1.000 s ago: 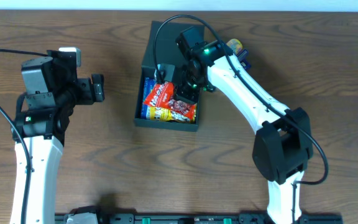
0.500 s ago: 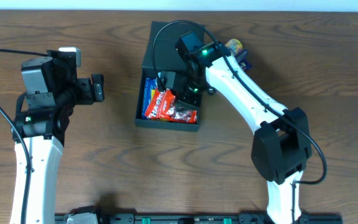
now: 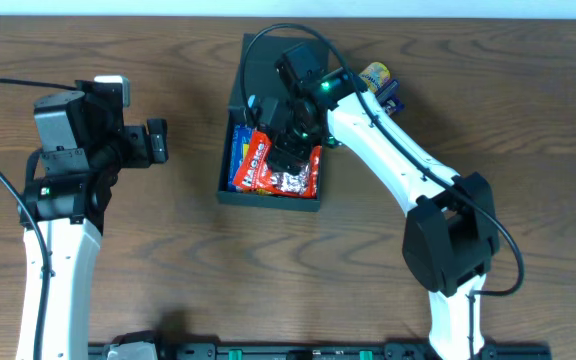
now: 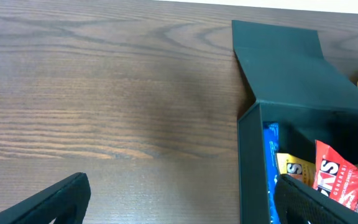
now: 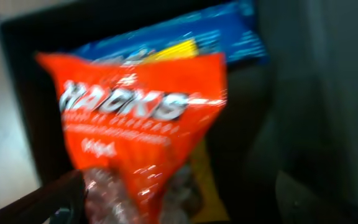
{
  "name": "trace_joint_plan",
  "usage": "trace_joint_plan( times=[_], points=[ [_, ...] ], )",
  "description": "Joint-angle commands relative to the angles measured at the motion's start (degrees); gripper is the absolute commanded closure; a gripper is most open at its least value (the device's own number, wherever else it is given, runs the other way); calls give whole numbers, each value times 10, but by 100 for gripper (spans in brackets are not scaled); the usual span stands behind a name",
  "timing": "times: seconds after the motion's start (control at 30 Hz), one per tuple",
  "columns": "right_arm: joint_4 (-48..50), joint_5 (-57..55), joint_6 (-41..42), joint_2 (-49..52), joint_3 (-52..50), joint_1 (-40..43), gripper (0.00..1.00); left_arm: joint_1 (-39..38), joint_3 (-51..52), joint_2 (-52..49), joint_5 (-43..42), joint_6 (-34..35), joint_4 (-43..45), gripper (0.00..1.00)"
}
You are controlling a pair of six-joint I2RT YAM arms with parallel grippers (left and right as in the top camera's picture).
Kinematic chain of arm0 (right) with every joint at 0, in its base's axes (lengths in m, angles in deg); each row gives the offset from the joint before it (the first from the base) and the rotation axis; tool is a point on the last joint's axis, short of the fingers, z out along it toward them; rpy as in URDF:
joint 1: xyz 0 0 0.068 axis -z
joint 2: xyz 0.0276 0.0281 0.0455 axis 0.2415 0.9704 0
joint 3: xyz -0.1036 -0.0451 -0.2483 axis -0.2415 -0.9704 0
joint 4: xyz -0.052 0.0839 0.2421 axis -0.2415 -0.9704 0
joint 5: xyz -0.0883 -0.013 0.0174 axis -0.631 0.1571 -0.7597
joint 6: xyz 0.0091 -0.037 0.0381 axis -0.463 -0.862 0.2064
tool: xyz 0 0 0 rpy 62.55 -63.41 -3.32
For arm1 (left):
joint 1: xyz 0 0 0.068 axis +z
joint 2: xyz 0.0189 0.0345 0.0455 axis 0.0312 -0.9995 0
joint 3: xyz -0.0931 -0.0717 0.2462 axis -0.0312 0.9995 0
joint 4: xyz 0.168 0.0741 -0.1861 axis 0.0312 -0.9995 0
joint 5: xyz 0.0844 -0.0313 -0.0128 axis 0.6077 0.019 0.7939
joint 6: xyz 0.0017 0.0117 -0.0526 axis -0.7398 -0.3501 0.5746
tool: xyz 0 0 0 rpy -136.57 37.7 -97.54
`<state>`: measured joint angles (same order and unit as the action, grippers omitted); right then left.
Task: Pack container
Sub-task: 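Carry the red bag over the box and lower it inside, then press the red bag down into the box with the right gripper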
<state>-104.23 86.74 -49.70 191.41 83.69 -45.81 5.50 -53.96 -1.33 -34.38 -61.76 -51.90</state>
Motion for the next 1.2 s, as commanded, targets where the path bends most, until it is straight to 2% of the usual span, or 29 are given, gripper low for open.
trace_joint_plan(
  times=[0.0, 0.07, 0.1, 0.17, 0.2, 0.3, 0.43, 1.17],
  points=[
    [12, -14, 61, 5, 30, -5, 9, 2, -18, 5, -8, -6, 1, 5],
    [15, -13, 76, 5, 45, -5, 21, 2, -18, 6, -8, -6, 1, 5],
    [15, -13, 82, 5, 52, -5, 31, 2, -18, 5, -8, -6, 1, 5],
    [17, -13, 93, 5, 60, -5, 54, 2, -18, 5, -8, -6, 0, 5],
    [19, -9, 95, 5, 61, -5, 71, 2, -18, 5, -8, -6, 0, 5],
    [15, 20, 95, 5, 59, -5, 92, 2, -18, 5, -8, -6, 1, 5],
    [14, 49, 95, 6, 46, -6, 98, 2, -18, 5, -8, -6, 1, 5],
    [44, 72, 93, 10, -70, -17, 99, 2, -18, 5, -8, -6, 0, 5]
  ],
)
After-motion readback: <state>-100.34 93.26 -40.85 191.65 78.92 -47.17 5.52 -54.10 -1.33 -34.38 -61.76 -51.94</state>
